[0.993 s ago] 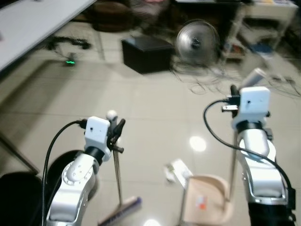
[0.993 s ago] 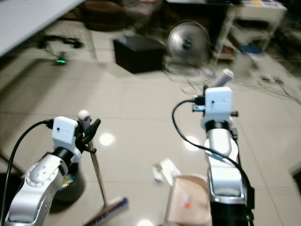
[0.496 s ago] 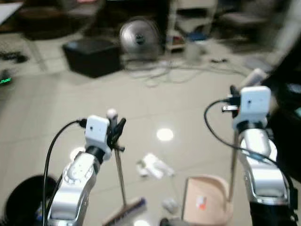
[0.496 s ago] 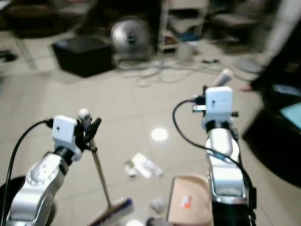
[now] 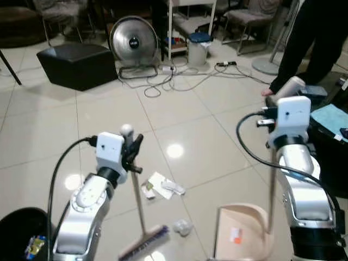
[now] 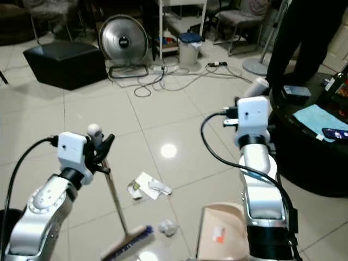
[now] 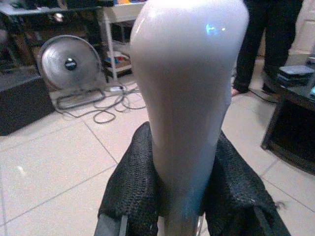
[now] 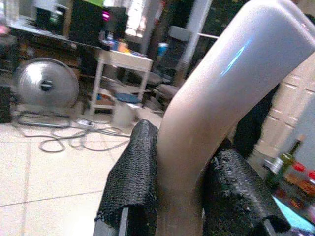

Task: Sweep floor

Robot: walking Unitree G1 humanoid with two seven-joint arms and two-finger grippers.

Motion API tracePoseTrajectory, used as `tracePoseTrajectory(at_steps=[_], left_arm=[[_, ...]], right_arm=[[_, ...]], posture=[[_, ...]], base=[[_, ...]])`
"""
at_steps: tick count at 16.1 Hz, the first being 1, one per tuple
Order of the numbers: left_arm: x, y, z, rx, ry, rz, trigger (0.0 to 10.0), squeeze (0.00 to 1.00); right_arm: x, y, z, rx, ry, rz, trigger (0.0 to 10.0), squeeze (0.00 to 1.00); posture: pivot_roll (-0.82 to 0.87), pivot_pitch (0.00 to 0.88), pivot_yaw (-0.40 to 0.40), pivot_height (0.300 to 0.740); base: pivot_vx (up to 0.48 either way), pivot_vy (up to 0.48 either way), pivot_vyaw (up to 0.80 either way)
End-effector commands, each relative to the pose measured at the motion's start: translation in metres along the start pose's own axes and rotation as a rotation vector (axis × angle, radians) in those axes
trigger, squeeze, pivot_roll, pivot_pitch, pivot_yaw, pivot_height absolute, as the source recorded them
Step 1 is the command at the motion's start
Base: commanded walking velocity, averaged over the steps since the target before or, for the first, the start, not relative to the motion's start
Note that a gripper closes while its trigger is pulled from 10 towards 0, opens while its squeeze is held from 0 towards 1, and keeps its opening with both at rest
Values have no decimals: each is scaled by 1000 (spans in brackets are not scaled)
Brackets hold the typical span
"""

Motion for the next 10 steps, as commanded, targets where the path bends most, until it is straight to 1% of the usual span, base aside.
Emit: tracePoseTrajectory(at_steps=[1, 2, 7, 8, 10], left_arm=[[5, -6, 12, 9, -38, -10, 10000, 0], [7, -5, 13, 10, -46, -1, 10000, 0], [12, -3, 20, 26, -70, 26, 10000, 0], [16, 3, 22, 7, -73, 62, 10000, 0], [19, 3, 25, 21, -78, 61, 10000, 0]], right_arm=[[4, -7, 12, -9, -53, -6, 10000, 0], [5, -8, 13, -15, -62, -10, 10000, 0], [11, -10, 14, -36, -68, -11, 10000, 0], [11, -7, 13, -19, -68, -6, 10000, 0], [9, -5, 13, -3, -71, 5, 10000, 0]], posture=[[39, 21, -4, 740], [41, 25, -4, 740], [40, 32, 0, 740], [39, 34, 2, 740], [39, 34, 2, 740]], base=[[0, -465, 0], [0, -461, 550], [0, -463, 800], [0, 386, 0], [0, 476, 0]])
Point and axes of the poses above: a point about 5 cm out from each wrist's last joint towards the gripper, its own x axis pointing out of the wrist towards the gripper, its own z axis along the axis of the wrist's last joint, y = z × x, the point moved 6 cm from there along x, pointing out of the wrist towards the gripper, and after that the axes turned 14 degrees about -x, right-handed, at the moved point
